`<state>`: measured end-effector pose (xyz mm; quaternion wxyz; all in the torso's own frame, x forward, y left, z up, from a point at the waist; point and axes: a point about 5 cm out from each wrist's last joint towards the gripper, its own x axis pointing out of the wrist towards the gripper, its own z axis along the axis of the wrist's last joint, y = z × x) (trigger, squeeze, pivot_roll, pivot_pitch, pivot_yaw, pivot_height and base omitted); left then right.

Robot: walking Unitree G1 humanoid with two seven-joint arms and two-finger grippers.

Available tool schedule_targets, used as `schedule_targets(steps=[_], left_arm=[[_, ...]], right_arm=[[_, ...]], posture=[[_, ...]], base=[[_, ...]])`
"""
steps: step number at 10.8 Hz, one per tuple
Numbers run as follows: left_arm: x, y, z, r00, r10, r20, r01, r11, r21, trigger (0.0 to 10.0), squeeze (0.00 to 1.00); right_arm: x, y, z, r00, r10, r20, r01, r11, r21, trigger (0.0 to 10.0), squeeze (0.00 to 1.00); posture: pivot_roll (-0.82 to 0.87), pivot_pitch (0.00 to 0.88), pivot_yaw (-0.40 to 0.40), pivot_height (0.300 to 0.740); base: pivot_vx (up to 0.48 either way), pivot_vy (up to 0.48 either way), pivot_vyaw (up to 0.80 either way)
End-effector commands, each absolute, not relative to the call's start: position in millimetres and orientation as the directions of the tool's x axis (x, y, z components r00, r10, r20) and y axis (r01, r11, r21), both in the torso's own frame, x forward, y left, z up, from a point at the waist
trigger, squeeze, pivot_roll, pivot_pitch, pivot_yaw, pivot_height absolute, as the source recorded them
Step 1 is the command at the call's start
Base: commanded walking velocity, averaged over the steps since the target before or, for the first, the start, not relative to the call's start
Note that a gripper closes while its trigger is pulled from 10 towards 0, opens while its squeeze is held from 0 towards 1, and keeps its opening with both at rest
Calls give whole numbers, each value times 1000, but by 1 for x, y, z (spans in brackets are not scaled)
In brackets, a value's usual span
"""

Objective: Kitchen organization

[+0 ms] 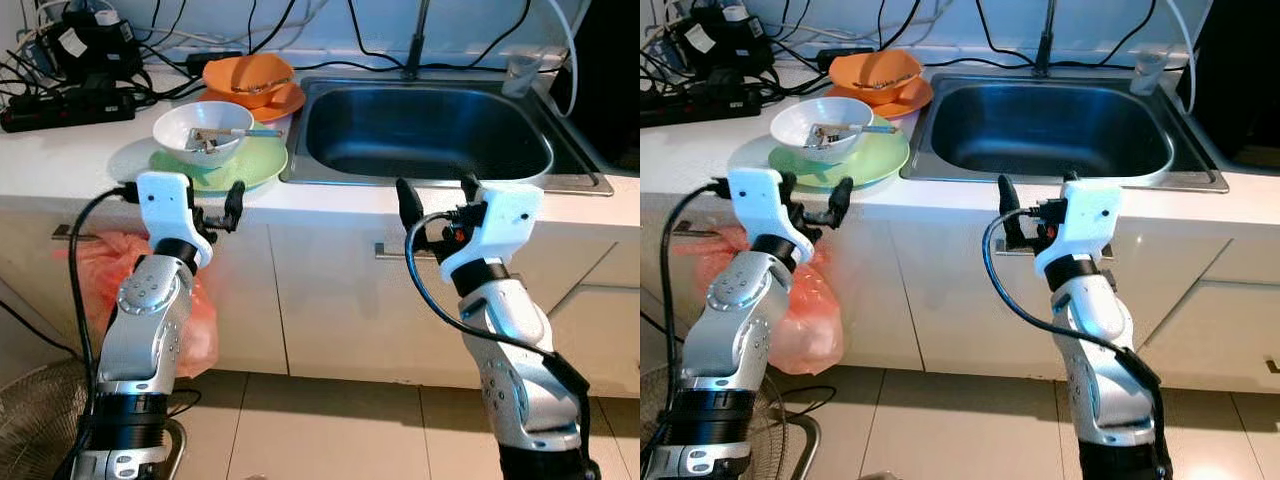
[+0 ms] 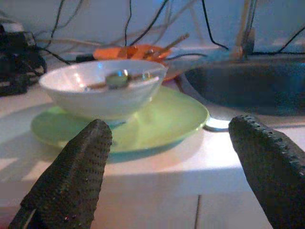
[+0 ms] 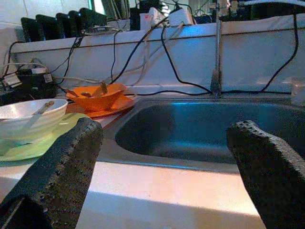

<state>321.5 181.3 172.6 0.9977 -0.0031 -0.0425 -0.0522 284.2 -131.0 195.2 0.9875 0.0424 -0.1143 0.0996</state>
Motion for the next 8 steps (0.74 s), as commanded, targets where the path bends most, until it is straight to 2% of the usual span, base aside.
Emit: schedule_targets(steps=[1, 8], left_arm=[[325, 180, 176, 986, -137, 93, 138, 990, -4, 10000, 0], [339, 143, 183, 964, -221, 151, 232, 971, -60, 10000, 0]], right_arm=[[287, -132, 198, 950, 192, 247, -214, 975, 64, 10000, 0], [286, -121, 203, 935, 236, 266, -264, 961, 76, 10000, 0]], posture=[[81, 15, 32, 740], [56, 38, 27, 740]], base=[[0, 0, 0], [0, 0, 0]])
